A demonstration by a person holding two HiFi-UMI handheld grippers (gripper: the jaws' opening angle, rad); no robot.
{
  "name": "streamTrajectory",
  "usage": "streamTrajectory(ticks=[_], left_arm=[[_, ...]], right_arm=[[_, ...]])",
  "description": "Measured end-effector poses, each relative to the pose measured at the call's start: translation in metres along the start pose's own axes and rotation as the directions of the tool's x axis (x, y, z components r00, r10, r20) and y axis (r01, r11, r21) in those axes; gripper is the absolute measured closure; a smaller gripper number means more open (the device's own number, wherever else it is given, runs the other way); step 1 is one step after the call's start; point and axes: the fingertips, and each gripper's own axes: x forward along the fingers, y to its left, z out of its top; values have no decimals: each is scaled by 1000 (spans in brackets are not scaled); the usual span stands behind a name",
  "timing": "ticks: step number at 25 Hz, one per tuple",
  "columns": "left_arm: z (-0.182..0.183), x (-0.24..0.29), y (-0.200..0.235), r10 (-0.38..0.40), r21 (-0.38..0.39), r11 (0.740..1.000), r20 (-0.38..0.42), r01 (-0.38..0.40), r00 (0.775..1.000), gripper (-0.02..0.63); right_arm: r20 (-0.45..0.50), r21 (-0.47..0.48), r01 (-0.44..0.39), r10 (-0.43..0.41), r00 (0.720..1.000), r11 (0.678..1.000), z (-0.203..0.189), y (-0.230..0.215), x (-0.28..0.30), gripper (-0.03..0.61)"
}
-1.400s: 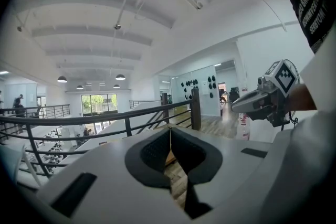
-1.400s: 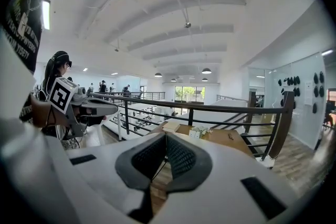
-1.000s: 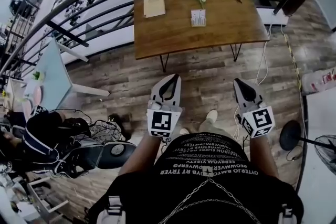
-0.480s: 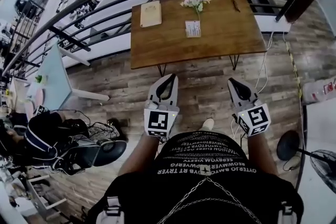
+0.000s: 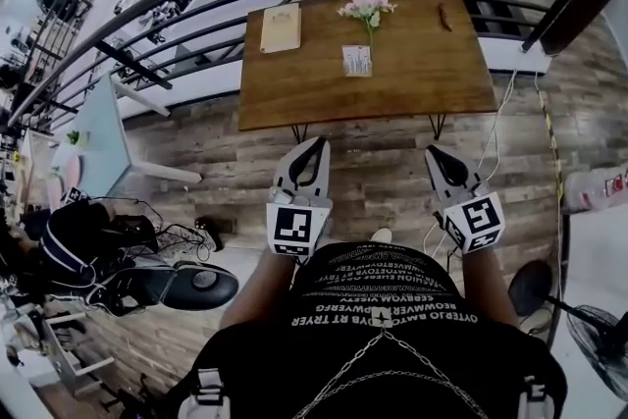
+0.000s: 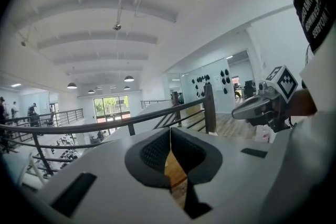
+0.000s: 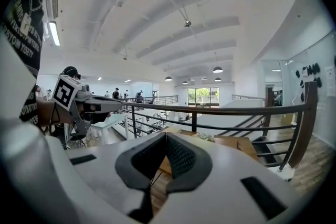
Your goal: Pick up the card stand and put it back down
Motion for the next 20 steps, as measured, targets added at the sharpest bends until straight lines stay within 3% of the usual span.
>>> streamTrajectory(ticks=[10, 20], left_arm=[[13, 16, -23, -15, 16, 1000, 15, 15, 1000, 586], [-12, -5, -1, 17, 3, 1000, -43, -17, 999, 586]], right_arm=[[-6, 26, 2, -2, 1000, 1000, -11, -22, -10, 563], [-11, 30, -50, 51, 999, 998, -9, 3, 12, 563]])
